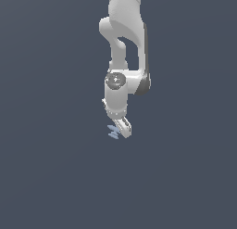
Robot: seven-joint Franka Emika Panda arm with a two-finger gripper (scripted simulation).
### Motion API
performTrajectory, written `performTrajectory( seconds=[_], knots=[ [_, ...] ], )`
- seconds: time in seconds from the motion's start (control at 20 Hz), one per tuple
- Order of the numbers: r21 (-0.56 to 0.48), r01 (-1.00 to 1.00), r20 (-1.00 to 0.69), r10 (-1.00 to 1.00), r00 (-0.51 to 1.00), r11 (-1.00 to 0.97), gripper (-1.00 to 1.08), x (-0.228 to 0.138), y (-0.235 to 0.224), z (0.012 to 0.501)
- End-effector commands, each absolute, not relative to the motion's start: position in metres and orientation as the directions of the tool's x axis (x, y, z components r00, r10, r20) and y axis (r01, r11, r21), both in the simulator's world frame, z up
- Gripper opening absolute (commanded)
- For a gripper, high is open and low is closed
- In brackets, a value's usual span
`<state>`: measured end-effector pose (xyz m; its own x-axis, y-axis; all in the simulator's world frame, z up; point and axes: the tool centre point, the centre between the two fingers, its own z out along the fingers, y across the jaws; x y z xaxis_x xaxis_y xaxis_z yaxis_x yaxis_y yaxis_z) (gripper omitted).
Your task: Pick up the object and move it to a goal position.
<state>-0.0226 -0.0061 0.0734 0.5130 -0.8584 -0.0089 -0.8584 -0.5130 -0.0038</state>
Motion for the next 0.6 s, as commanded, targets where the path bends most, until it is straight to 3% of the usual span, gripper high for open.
performTrajectory(
  seconds=[0.0,0.55],
  knots=[
    [-0.002,-0.880,-0.005,-0.880,0.476,-0.476,1.00,-0.0240,-0.0074,0.0698],
    [0.000,-0.905,-0.001,-0.905,0.426,-0.426,1.00,-0.0263,-0.0092,0.0644]
  ],
)
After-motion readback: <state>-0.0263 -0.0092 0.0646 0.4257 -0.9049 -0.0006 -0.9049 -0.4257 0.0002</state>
